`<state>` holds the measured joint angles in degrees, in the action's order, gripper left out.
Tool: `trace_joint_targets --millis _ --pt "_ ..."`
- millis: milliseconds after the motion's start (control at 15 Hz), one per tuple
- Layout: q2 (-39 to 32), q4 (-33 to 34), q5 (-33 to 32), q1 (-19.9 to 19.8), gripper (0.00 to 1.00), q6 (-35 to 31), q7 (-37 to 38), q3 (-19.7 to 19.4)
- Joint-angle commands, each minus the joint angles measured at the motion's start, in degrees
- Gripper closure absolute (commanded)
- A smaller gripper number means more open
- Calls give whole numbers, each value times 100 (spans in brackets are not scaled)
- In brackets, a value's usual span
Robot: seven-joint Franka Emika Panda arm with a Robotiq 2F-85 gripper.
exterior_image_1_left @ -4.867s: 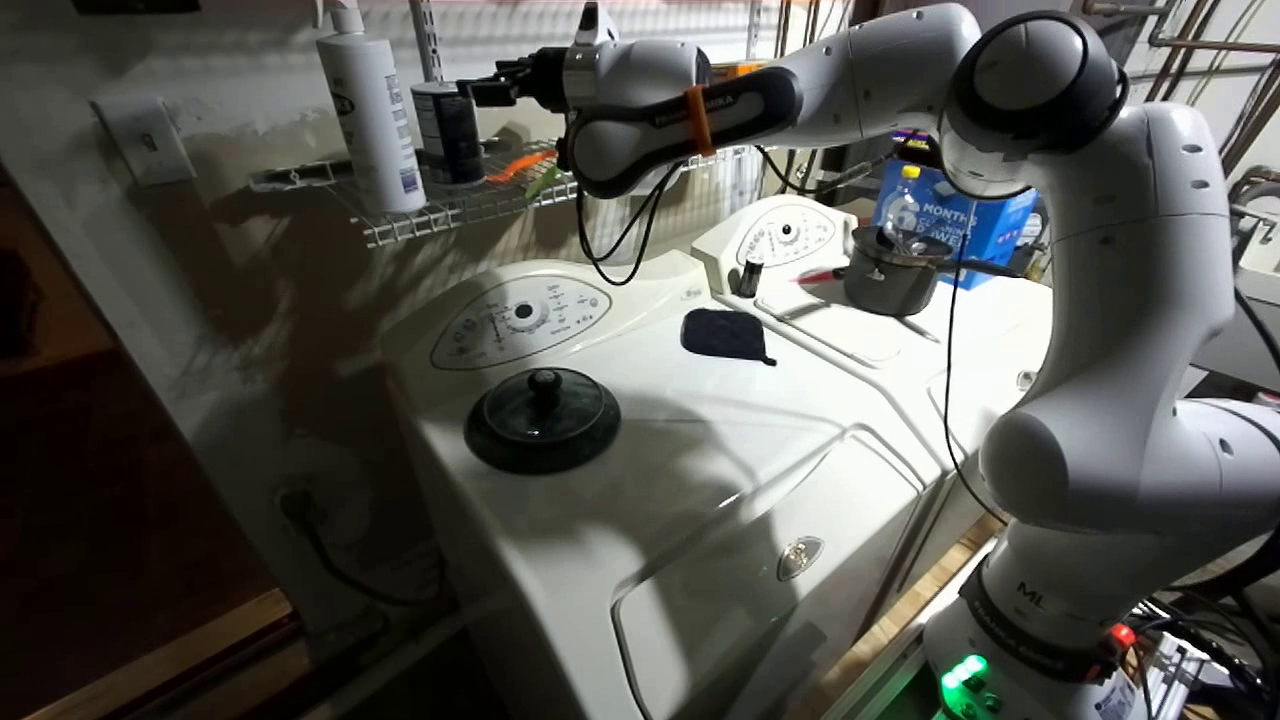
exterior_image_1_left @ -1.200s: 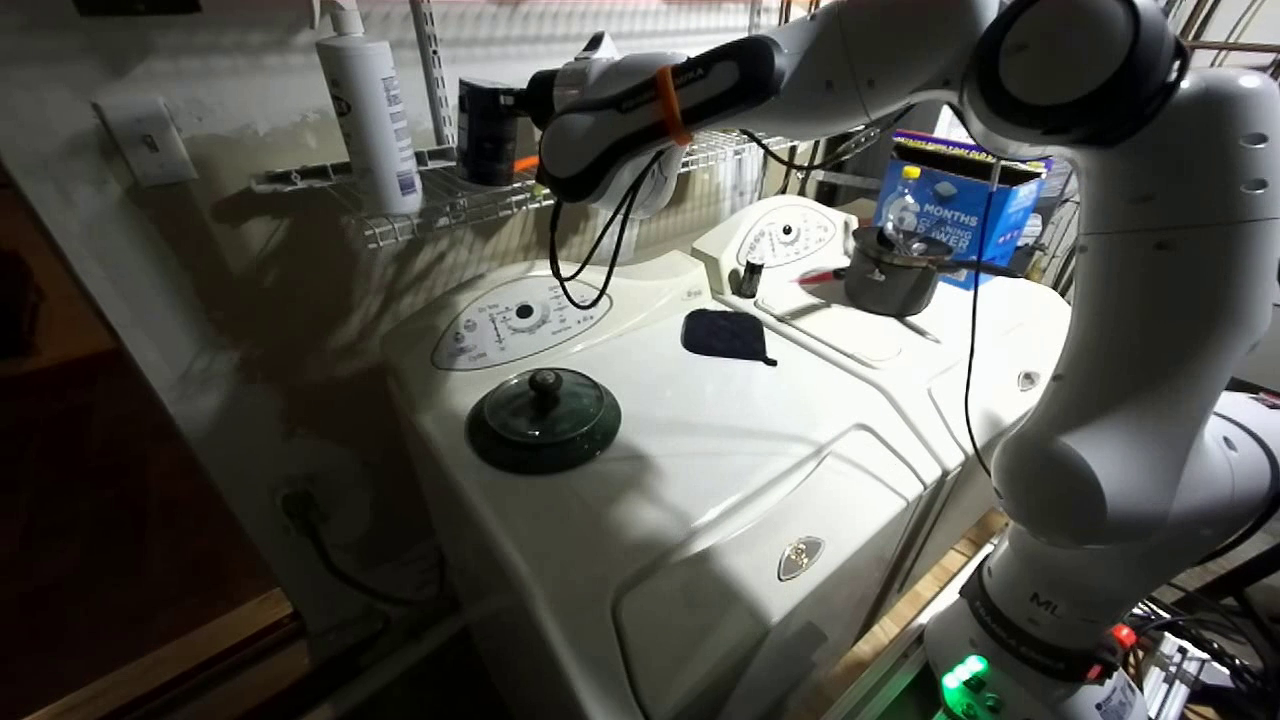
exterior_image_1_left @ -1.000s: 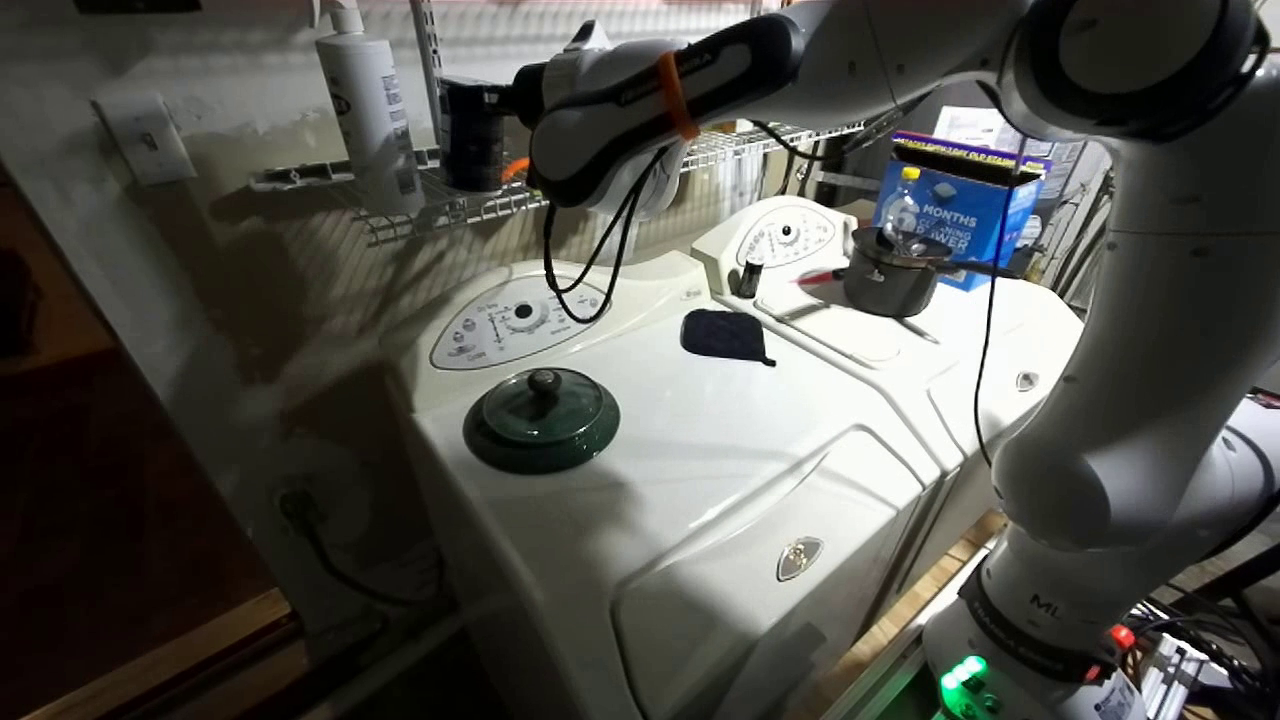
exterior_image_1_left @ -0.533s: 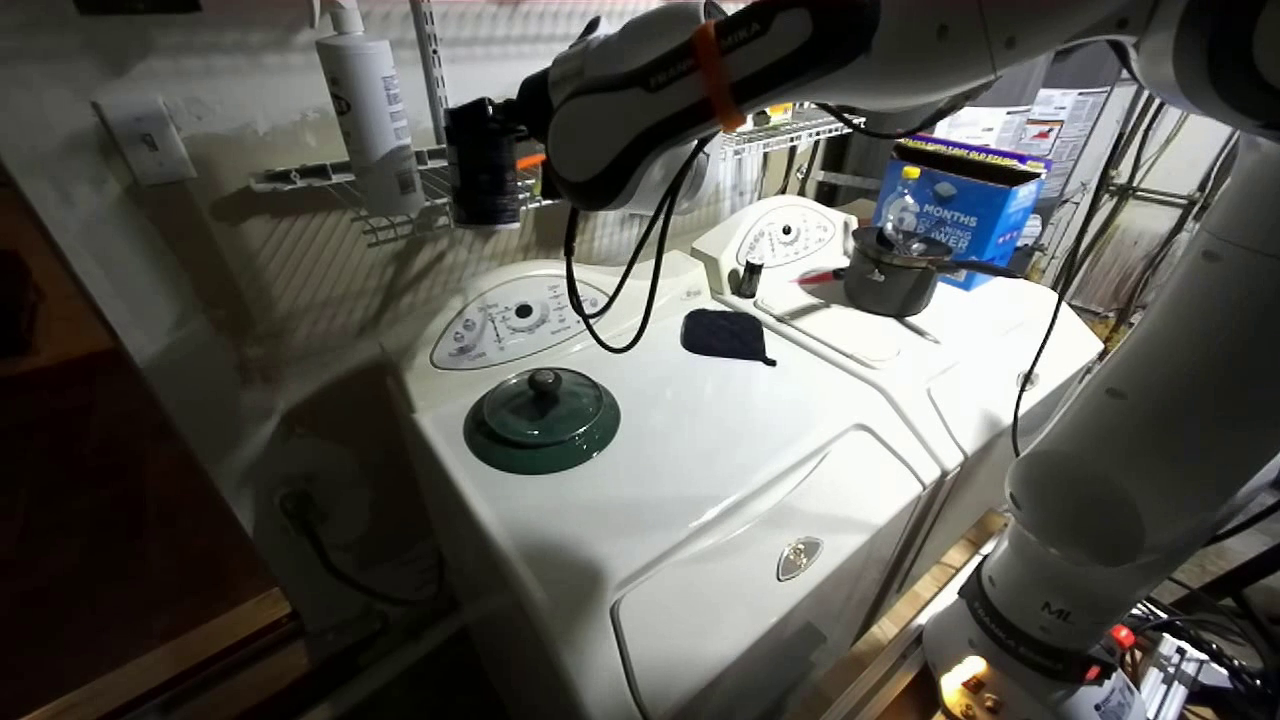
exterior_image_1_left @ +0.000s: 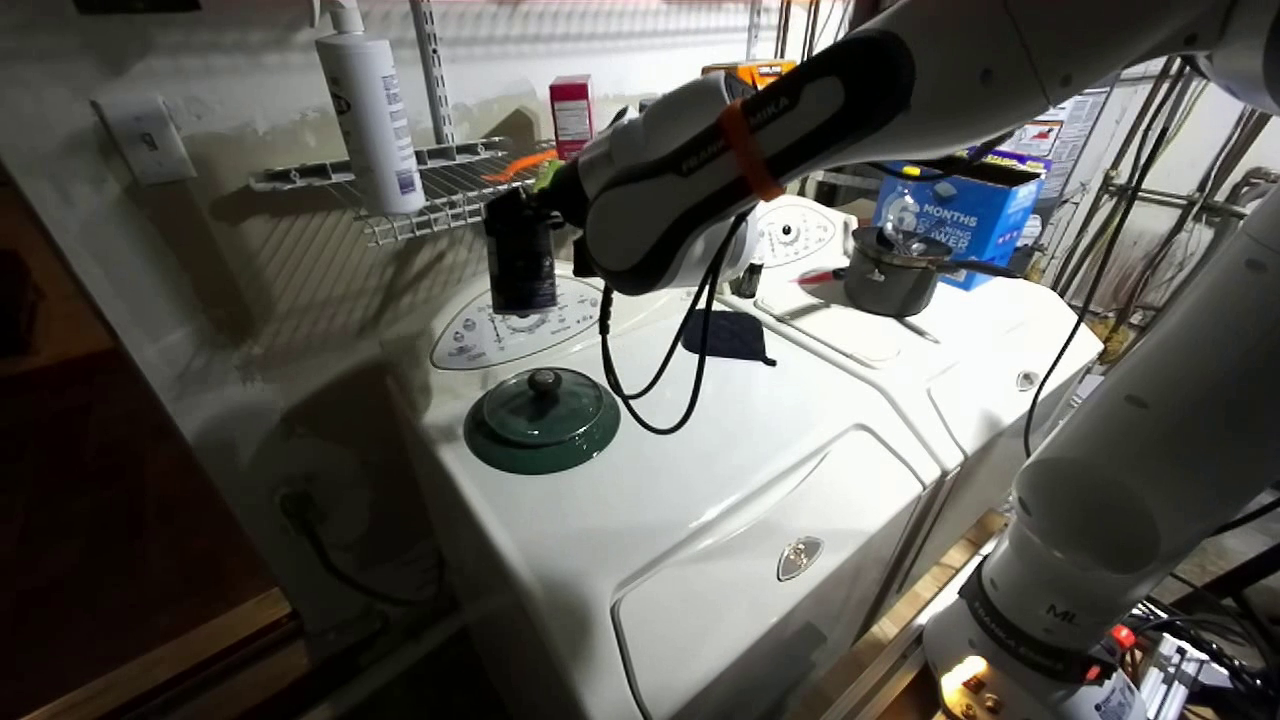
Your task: Take the black can off of the shelf and out it on the washing machine
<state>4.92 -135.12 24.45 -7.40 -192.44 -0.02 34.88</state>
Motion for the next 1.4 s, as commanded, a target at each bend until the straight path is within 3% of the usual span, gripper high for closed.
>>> trace_joint_targets --millis 0,333,400,733,867,1067,1333 --pt "2 -118 13 0 7 -67 40 18" --pt "13 -183 22 -1 7 -102 67 21" --pt "15 -182 23 -1 32 -102 67 21" --pt "113 -925 286 -210 32 -627 109 130" --pt "154 -1357 625 -278 32 -1124 53 223" --pt "121 -1878 1803 -406 32 -2037 -514 486" --pt "-410 -1945 3055 -305 32 -3289 -1252 721"
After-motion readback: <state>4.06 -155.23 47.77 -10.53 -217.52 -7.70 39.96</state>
